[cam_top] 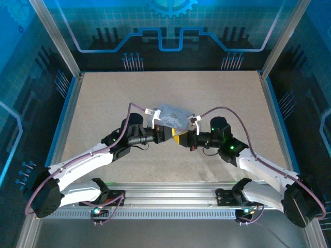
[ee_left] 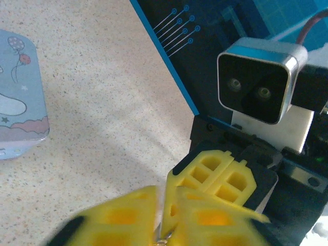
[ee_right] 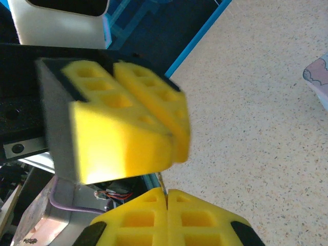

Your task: Unlock the padlock with the key

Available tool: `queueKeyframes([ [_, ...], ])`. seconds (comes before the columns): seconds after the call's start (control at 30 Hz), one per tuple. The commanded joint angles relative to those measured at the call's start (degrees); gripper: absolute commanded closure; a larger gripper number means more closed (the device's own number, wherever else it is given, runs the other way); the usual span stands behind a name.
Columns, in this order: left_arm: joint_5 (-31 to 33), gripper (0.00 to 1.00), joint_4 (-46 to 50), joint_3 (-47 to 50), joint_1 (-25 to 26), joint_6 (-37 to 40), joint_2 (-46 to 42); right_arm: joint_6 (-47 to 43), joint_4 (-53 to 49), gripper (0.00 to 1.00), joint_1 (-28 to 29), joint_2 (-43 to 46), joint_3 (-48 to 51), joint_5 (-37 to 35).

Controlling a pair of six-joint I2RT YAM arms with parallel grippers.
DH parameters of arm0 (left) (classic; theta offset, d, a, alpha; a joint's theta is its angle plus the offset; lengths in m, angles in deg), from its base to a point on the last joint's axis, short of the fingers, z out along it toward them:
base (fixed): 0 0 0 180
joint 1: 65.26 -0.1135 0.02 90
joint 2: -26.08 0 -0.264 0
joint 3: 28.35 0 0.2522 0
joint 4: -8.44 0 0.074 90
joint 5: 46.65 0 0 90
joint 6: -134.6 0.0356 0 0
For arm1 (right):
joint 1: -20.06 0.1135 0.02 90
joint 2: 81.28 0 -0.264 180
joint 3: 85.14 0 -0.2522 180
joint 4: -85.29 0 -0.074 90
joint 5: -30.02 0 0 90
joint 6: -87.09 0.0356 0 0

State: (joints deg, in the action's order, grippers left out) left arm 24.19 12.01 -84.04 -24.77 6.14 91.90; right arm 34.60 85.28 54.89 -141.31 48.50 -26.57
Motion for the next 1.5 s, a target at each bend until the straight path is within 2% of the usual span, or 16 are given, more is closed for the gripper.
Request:
queueKeyframes([
  [0.0,0.77,0.67,0.98,-1.97,-0.48,0.90,-1.36,-0.25,-1.69,1.00,-0.20,-0.26,-0.89,-1.18],
  [0.2,3.87,0.47,5.48,-1.15,-2.36,1.67,-4.21,-0.93,-4.09,1.00,-0.40,-0.52,-0.88,-3.01],
  [0.37,6.46,0.22,9.23,1.98,-5.90,1.65,-7.33,-1.22,-5.65,1.00,-1.22,-2.44,-1.32,-5.06],
  [0.5,9.23,0.12,11.61,4.93,-8.02,3.04,-8.43,-0.88,-5.17,1.00,-2.58,-5.47,-2.17,-5.79],
  [0.83,11.75,0.11,11.96,7.34,-8.33,7.44,-2.63,3.20,4.72,1.00,-6.92,-18.03,-5.12,-5.18],
  [1.1,11.50,0.12,6.06,6.42,-8.32,10.40,5.99,3.62,6.70,1.00,-9.72,-26.47,-9.34,-5.84],
  [1.3,10.98,0.12,0.28,7.04,-8.25,11.99,10.29,3.55,7.77,1.00,-11.31,-33.21,-12.85,-3.39],
  [1.47,10.72,0.13,-3.29,7.41,-8.31,13.27,13.41,2.57,5.66,1.00,-11.45,-36.08,-14.67,-4.19],
])
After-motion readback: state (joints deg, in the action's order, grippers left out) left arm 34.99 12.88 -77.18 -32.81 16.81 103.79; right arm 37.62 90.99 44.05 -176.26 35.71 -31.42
